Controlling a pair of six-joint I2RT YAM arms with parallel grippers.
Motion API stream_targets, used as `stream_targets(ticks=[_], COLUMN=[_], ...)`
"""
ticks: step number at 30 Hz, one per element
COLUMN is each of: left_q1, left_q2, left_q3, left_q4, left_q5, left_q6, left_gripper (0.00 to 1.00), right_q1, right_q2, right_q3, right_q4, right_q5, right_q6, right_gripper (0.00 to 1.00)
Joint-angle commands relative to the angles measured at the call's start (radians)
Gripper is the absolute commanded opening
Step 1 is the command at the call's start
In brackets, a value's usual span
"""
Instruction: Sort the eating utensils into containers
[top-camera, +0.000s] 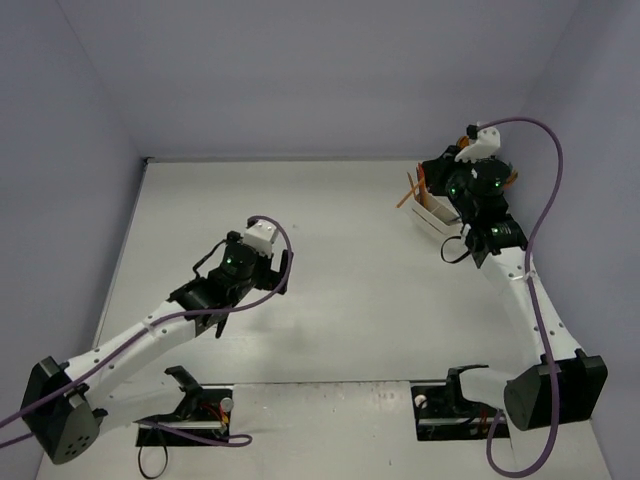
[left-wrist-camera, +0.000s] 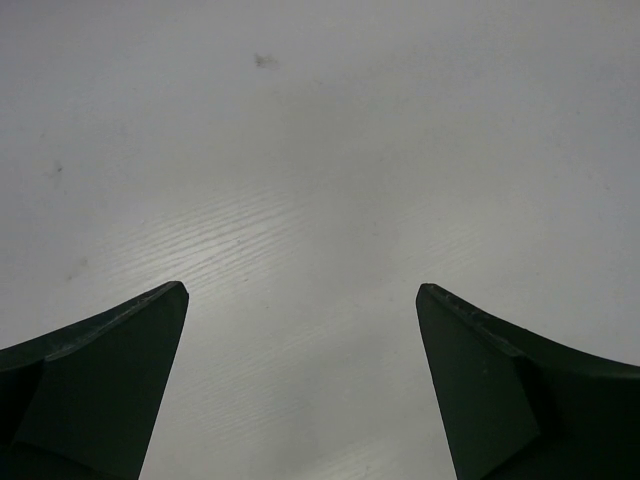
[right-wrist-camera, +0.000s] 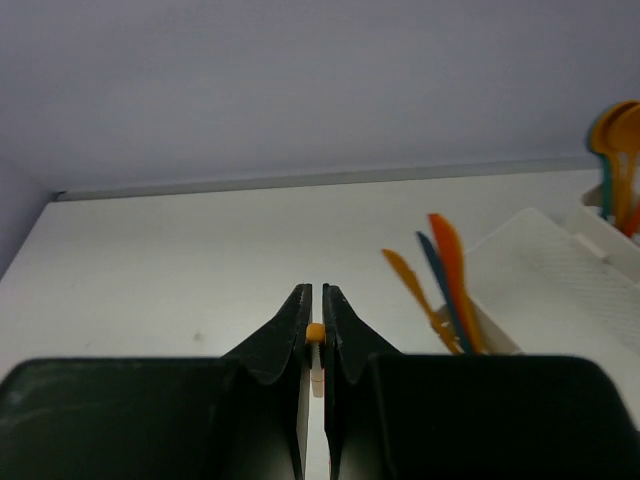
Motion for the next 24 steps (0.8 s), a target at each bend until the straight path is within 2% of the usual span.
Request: stream_targets(ticks=[1,5,11,24], left_q1=[0.054,0.056,0.056,0.058], left_q2=[-0.104,-0.142,-0.12,-0.076], left_q3=[-0.051,-0.076,-0.05,-0.042], left_q4=[-0.014,-0.012,-0.04,-0.024], left_q5=[-0.048,-0.059,-0.061,-0.035], left_q6=[-0.059,-0.076,-0.073,-0.079], left_gripper=[0.97,0.97,0.97,0.97], right_q1=[-0.058,-0.112,-0.169,-0.184], right_q2=[-0.036,-0.032,-0.045,0.016], right_q3=[-0.025,-0.054,-0.111,-0.214], right_q4=[0.116,0.144,0.186,0.324], right_q5=[0.129,0.145,0.172,0.196], right_q6=[-0.075,-0.081,-0.089,-0.062], right_gripper=[0.0,0.0,0.0,0.0])
